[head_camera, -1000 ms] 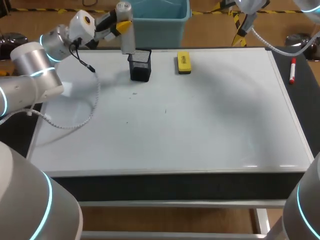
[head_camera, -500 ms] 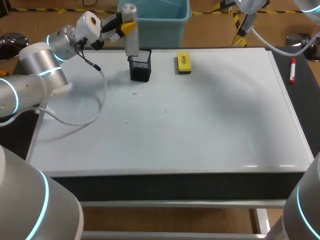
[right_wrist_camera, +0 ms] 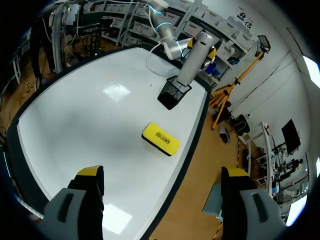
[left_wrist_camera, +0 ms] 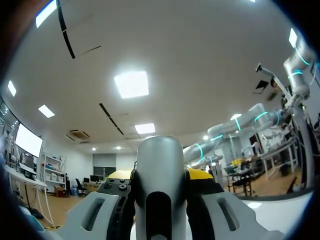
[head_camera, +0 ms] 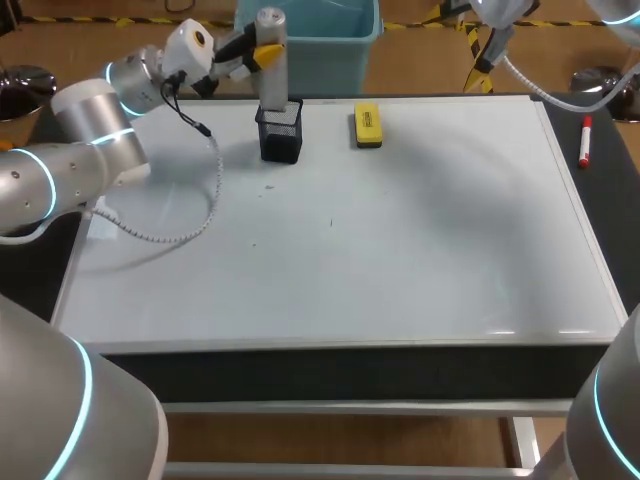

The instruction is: Pick up the inspection probe, press it on each red-marked spot on the whiteboard one by one, put down the probe, pick up the eraser, and wipe off all the red marks.

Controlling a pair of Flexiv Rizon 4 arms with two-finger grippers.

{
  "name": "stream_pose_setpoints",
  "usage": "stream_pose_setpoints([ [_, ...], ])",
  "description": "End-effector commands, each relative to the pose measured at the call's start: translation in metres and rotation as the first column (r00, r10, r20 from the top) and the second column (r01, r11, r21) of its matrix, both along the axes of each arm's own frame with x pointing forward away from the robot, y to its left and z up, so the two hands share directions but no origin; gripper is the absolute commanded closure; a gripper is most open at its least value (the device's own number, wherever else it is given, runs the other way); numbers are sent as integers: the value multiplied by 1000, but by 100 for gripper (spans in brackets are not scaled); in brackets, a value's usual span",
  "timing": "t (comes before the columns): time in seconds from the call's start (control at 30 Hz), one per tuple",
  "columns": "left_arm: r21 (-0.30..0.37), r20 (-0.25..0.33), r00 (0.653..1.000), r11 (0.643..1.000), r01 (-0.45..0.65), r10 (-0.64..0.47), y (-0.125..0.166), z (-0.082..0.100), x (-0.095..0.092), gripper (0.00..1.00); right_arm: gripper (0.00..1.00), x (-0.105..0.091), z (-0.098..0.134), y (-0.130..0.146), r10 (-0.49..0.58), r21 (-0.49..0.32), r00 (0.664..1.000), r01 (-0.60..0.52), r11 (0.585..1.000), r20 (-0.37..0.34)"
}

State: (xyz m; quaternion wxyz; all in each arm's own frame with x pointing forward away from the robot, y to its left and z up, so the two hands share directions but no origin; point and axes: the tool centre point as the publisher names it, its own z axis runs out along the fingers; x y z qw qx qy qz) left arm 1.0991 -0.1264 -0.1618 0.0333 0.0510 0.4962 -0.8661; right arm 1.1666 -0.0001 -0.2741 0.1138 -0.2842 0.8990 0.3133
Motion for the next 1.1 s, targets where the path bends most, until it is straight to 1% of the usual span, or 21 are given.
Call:
stream_pose_setpoints([
  [0.03, -6, 1, 1000, 1000, 23, -23, -2, -6, 6, 100, 0, -1, 1, 0, 2, -6, 1000, -2, 1000, 0],
  [0.17, 12, -11, 999, 999, 31, -31, -4, -13, 4, 100, 0, -1, 1, 0, 2, -6, 1000, -2, 1000, 0],
  [0.33, 16, -18, 999, 999, 33, -33, -8, -19, 3, 100, 0, -1, 1, 0, 2, -6, 1000, -2, 1000, 0],
  [0.4, 39, -11, 999, 999, 37, -36, -10, -22, 4, 100, 0, -1, 1, 0, 2, -6, 1000, -2, 1000, 0],
  [0.53, 47, -14, 999, 998, 36, -36, -15, -30, 5, 100, 0, -1, 1, 0, 2, -6, 1000, -2, 1000, 0],
  [0.7, 82, -34, 998, 996, 46, -44, -19, -42, 4, 100, 0, -1, 1, 0, 2, -6, 1000, -2, 1000, 0],
  [0.97, 110, -27, 999, 993, 46, -43, -21, -55, 0, 100, 0, -1, 1, 0, 2, -6, 1000, -2, 1000, 0],
  [1.0, 125, -26, 999, 991, 46, -43, -21, -57, 0, 100, 0, -1, 1, 0, 2, -6, 1000, -2, 1000, 0],
  [1.1, 130, -19, 999, 990, 47, -45, -23, -62, -2, 100, 0, -1, 1, 0, 2, -6, 1000, -2, 1000, 0],
])
